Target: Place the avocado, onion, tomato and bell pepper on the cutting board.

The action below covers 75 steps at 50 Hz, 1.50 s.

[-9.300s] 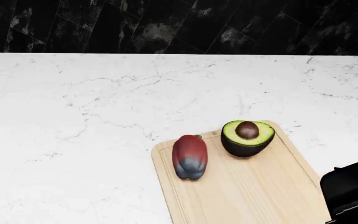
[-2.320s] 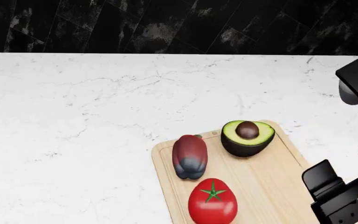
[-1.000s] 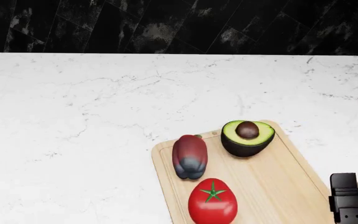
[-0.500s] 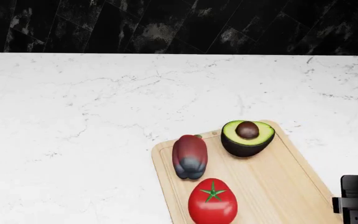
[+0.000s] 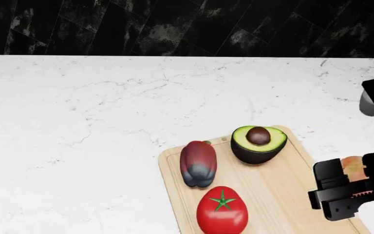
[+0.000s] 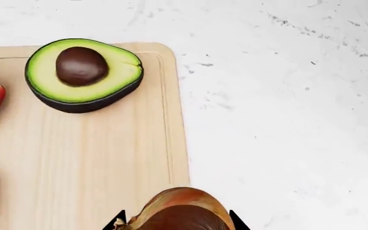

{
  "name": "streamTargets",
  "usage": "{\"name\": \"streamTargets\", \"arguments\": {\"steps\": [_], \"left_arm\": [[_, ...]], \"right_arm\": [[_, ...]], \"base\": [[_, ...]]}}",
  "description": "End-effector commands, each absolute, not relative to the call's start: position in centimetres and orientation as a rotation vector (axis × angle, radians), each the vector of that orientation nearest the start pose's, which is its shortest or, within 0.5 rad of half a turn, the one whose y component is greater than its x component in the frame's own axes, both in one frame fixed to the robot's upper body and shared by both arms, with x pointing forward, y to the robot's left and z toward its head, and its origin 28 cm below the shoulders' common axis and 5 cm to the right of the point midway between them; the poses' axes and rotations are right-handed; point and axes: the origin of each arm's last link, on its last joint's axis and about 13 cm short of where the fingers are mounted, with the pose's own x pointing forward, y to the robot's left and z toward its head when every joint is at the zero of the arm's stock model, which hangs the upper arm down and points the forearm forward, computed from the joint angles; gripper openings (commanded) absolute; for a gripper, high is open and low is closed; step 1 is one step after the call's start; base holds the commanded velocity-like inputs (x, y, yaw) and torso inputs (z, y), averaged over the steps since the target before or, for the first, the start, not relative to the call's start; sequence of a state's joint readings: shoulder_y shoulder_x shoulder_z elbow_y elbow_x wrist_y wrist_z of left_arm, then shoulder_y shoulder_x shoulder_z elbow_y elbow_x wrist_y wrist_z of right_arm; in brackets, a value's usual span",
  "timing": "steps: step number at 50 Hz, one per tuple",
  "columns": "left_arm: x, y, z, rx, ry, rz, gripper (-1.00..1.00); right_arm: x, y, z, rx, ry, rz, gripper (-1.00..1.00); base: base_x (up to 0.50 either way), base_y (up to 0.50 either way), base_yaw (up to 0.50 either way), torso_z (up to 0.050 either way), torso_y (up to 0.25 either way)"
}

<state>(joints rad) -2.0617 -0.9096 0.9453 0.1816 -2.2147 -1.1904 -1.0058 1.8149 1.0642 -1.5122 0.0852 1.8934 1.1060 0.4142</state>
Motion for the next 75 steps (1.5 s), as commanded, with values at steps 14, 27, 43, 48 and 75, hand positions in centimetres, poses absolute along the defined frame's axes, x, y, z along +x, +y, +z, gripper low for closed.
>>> {"name": "streamTargets", "arguments": {"steps": [14,27,43,48,75], "left_arm": [[18.1,25.2,41.8,0.345,0.076,-0.243,1.00],[18.0,25.3,41.8,0.343,0.074,-0.238,1.00],[17.7,25.5,42.1,0.341,0.067,-0.234,1.00],[17.7,25.4,42.1,0.340,0.065,-0.237,1.00],[16.1,25.5,42.6,0.348,0.045,-0.259,1.00]], "right_arm": [[28.4,-18.7,29.0,-0.288,0.759,0.337,-1.00],[29.4,-17.3,27.5,-0.284,0.776,0.397,-1.00],[29.0,-17.5,27.4,-0.293,0.785,0.404,1.00],[28.5,-17.6,27.9,-0.298,0.765,0.402,1.00],[21.3,-17.2,35.3,-0.409,0.541,0.391,1.00]], "base": [[0.00,0.00,0.00,0.000,0.000],[0.00,0.00,0.00,0.000,0.001],[0.00,0.00,0.00,0.000,0.000],[0.00,0.00,0.00,0.000,0.000],[0.00,0.00,0.00,0.000,0.000]]}}
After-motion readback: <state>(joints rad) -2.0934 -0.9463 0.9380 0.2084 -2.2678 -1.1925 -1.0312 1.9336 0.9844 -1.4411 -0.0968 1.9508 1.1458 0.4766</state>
